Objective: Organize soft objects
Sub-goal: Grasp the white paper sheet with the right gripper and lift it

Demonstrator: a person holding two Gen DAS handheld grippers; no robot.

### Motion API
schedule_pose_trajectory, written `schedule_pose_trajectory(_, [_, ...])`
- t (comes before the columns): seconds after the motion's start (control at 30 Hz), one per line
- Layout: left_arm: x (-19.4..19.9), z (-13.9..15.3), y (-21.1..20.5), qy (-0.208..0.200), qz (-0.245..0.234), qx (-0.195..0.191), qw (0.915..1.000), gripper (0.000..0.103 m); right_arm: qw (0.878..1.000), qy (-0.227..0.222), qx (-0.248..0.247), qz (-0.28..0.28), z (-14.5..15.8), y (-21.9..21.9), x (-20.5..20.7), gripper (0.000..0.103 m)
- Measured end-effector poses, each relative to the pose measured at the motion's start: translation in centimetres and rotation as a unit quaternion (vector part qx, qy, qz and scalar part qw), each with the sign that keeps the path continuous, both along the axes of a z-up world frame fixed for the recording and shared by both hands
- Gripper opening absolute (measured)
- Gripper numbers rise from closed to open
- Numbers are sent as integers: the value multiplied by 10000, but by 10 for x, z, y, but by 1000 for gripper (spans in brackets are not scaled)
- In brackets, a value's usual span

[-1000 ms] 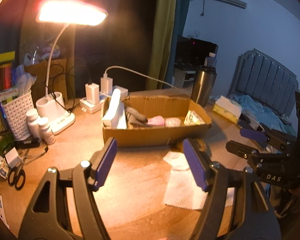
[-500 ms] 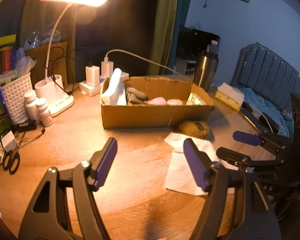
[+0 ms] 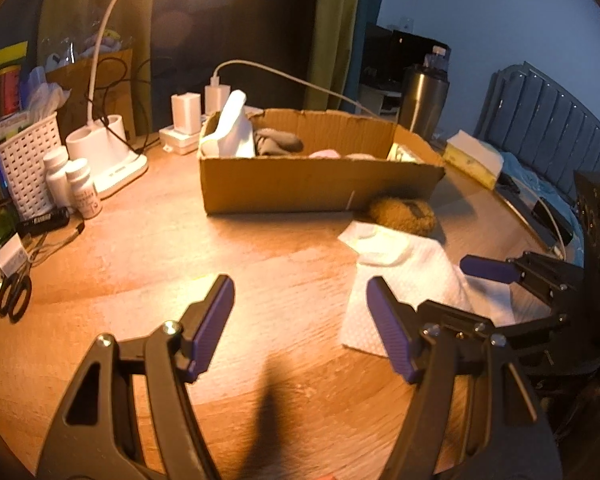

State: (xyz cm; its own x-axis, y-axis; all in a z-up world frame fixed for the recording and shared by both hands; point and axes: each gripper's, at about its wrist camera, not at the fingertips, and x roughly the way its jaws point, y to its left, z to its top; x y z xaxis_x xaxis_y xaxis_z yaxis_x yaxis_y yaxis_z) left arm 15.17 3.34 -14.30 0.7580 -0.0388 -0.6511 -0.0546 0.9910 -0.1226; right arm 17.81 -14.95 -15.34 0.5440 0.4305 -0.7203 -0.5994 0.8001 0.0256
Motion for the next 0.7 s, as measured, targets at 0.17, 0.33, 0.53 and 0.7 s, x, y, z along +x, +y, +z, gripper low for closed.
schedule_pose_trajectory(0.17, [1, -7, -3, 175, 54, 70, 9998, 70, 9998, 113, -163, 31, -9, 5, 3, 77])
schedule_pose_trajectory(0.33, [3, -9, -6, 252, 46, 109, 9996, 70, 9993, 186, -333, 48, -15, 8, 4, 75])
schedule_pose_trajectory(0.53, [9, -8, -13, 310, 4, 214, 9993, 70, 9992, 28, -400, 3, -14, 0, 6, 15])
schedule_pose_trajectory(0.7, [18, -4, -28, 331, -125, 329, 9988, 70, 9997, 72, -179, -161, -12, -26, 14, 7])
